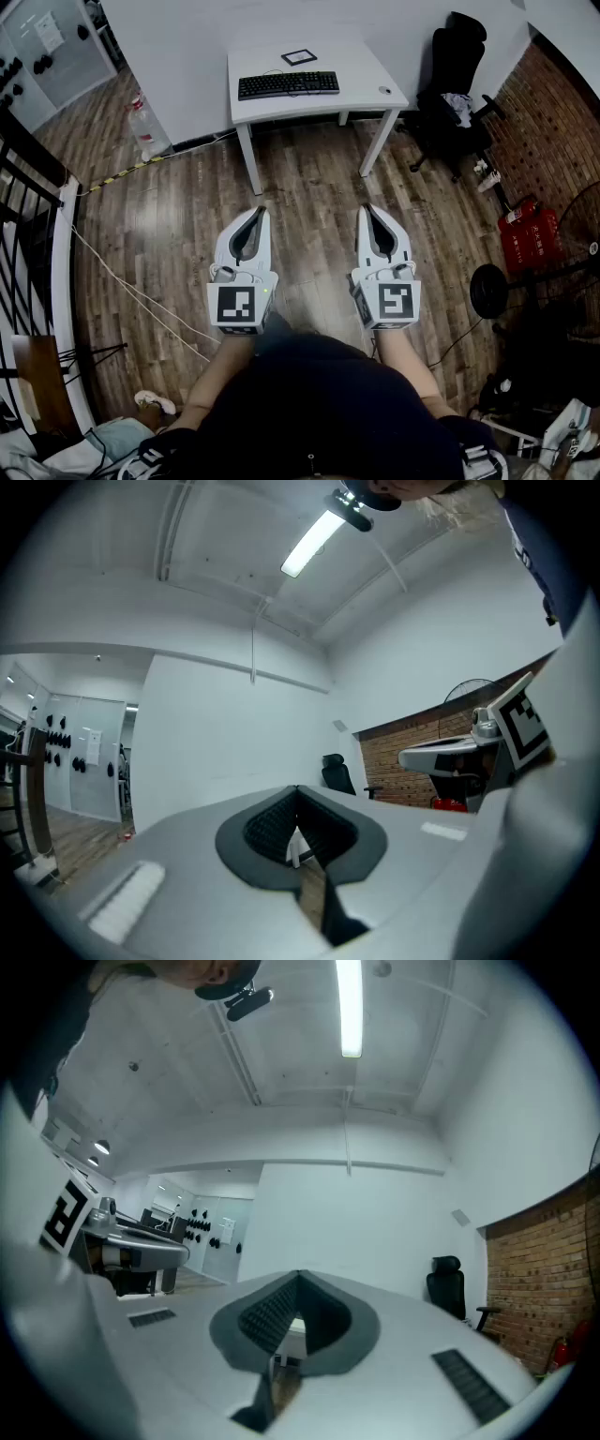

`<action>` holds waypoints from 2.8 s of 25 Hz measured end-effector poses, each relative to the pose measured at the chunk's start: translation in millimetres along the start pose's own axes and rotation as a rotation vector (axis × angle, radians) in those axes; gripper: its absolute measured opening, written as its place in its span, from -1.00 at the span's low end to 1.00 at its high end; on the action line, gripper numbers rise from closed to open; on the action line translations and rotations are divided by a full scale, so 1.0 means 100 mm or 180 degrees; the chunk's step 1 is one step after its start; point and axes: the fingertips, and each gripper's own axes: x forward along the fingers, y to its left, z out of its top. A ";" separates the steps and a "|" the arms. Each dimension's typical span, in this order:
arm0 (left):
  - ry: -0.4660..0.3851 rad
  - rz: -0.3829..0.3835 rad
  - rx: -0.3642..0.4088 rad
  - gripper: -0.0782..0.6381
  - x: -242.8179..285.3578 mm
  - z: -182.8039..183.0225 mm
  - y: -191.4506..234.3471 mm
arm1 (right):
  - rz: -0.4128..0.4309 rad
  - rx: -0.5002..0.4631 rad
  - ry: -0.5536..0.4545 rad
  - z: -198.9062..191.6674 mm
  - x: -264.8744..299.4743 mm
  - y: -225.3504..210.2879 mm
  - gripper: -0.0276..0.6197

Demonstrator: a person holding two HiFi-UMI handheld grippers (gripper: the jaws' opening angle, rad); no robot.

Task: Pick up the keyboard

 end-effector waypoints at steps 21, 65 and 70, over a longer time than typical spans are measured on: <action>-0.0075 0.0049 0.0067 -0.75 -0.24 0.08 0.00 | -0.0134 0.0042 -0.0035 0.05 -0.26 0.04 -0.88; 0.0285 -0.0044 -0.0227 -0.41 3.00 -0.78 2.48 | -0.0061 -0.0032 0.0326 -0.76 3.70 -0.39 -0.88; 0.0331 -0.0136 -0.0228 -0.40 3.49 -0.91 2.79 | -0.0077 -0.0028 0.0392 -0.91 4.25 -0.46 -0.88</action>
